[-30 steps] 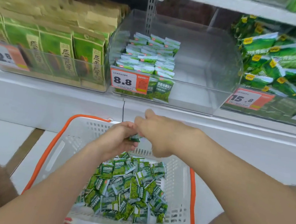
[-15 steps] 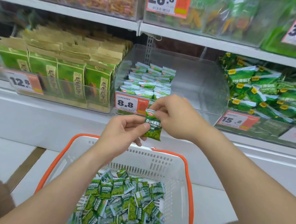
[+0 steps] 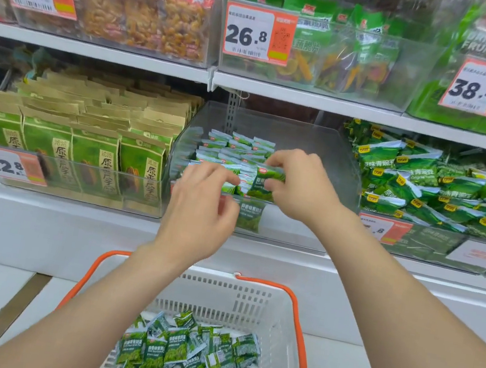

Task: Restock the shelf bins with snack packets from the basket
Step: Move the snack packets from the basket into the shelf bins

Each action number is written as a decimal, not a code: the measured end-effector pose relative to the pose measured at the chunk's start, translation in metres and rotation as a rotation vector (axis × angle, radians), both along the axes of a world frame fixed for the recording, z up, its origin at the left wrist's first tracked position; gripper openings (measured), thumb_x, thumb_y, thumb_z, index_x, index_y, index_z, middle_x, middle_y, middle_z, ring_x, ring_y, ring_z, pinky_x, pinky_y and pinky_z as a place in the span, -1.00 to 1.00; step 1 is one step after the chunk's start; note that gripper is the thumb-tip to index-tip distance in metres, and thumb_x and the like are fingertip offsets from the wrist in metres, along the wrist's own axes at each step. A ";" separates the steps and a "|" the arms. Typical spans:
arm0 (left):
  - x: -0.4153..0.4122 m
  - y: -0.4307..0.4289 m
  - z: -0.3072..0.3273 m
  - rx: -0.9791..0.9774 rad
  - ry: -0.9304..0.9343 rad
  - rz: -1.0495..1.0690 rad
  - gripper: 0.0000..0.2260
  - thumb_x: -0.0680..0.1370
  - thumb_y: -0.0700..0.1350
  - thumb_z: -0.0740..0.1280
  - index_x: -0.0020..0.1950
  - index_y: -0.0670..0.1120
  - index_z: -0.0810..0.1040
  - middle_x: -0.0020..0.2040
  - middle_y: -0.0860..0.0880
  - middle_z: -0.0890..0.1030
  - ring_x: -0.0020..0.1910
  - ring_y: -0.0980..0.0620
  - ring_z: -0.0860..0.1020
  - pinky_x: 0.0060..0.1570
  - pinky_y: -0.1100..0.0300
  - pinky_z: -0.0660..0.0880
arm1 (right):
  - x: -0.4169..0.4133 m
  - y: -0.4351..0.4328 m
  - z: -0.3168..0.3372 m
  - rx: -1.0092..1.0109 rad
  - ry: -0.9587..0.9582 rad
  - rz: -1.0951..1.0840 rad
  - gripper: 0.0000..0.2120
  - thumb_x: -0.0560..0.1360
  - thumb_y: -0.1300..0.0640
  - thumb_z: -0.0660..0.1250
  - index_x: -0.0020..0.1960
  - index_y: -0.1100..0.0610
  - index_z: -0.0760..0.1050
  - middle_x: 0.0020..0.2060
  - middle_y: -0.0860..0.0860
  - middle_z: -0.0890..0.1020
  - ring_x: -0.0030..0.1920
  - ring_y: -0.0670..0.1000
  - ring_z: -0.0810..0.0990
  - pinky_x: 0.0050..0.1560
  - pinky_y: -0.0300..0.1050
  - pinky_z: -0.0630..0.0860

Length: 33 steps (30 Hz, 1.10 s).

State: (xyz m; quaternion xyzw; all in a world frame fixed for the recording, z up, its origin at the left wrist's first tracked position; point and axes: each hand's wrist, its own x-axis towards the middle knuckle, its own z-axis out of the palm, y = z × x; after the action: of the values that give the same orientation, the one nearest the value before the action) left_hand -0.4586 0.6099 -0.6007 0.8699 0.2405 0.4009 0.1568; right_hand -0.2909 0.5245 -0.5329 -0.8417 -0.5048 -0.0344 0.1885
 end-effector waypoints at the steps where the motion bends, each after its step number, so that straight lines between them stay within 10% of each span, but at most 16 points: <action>1: 0.006 0.004 0.003 0.026 0.087 -0.009 -0.72 0.53 -0.15 0.31 0.23 -0.05 0.60 0.19 0.01 0.56 0.22 -0.07 0.46 0.20 0.02 0.40 | 0.002 0.006 -0.001 -0.064 0.015 0.018 -0.63 0.58 0.12 0.42 0.38 0.05 0.56 0.32 0.10 0.60 0.39 0.18 0.44 0.28 0.03 0.45; 7: 0.022 0.031 0.025 0.117 0.581 -0.078 -0.82 0.54 0.07 0.23 -0.03 0.02 0.56 -0.10 0.01 0.58 -0.06 -0.11 0.56 -0.15 0.02 0.48 | 0.008 0.024 0.003 -0.274 0.311 0.027 -0.72 0.58 0.20 0.41 0.29 0.12 0.58 0.10 0.10 0.62 -0.24 0.09 0.71 -0.08 -0.01 0.71; 12: 0.021 0.044 0.025 0.087 0.649 -0.129 -0.84 0.54 0.11 0.27 -0.04 0.05 0.54 -0.22 0.07 0.59 -0.19 -0.06 0.54 -0.36 0.11 0.34 | 0.015 0.033 -0.002 -0.277 0.555 -0.132 -0.89 0.49 0.26 0.46 -0.01 0.21 0.56 -0.26 0.10 0.51 -0.19 0.17 0.77 -0.13 0.03 0.71; 22: 0.035 0.034 0.003 0.182 0.503 -0.053 -0.67 0.51 0.22 0.27 0.12 0.03 0.49 0.04 0.03 0.46 0.08 -0.07 0.43 0.04 -0.02 0.38 | 0.016 0.034 0.008 -0.376 0.752 -0.200 -0.75 0.56 0.13 0.42 0.14 0.19 0.43 0.13 0.18 0.62 -0.10 0.16 0.77 0.08 0.06 0.70; 28: 0.039 0.032 -0.004 0.253 0.552 -0.003 -0.59 0.47 0.27 0.18 0.12 0.03 0.53 0.02 0.03 0.53 0.08 -0.09 0.47 0.08 -0.02 0.40 | 0.009 0.044 0.003 -0.418 0.667 -0.213 -0.69 0.51 0.19 0.49 0.14 0.31 0.50 -0.21 0.25 0.74 -0.18 0.13 0.78 0.07 0.09 0.71; 33: 0.033 0.038 -0.002 0.233 0.522 -0.112 -0.61 0.53 0.16 0.29 0.30 0.03 0.44 0.11 0.03 0.56 0.10 -0.10 0.49 0.00 -0.01 0.45 | 0.018 0.039 0.003 -0.405 0.759 -0.228 -0.58 0.49 0.18 0.53 0.24 0.32 0.46 -0.10 0.24 0.75 -0.11 0.13 0.78 0.11 0.03 0.69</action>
State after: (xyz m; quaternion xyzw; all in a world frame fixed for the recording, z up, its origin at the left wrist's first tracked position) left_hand -0.4254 0.6477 -0.6027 0.9678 0.1768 0.1790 0.0106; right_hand -0.2727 0.5634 -0.5295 -0.8649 -0.3004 0.3562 0.1867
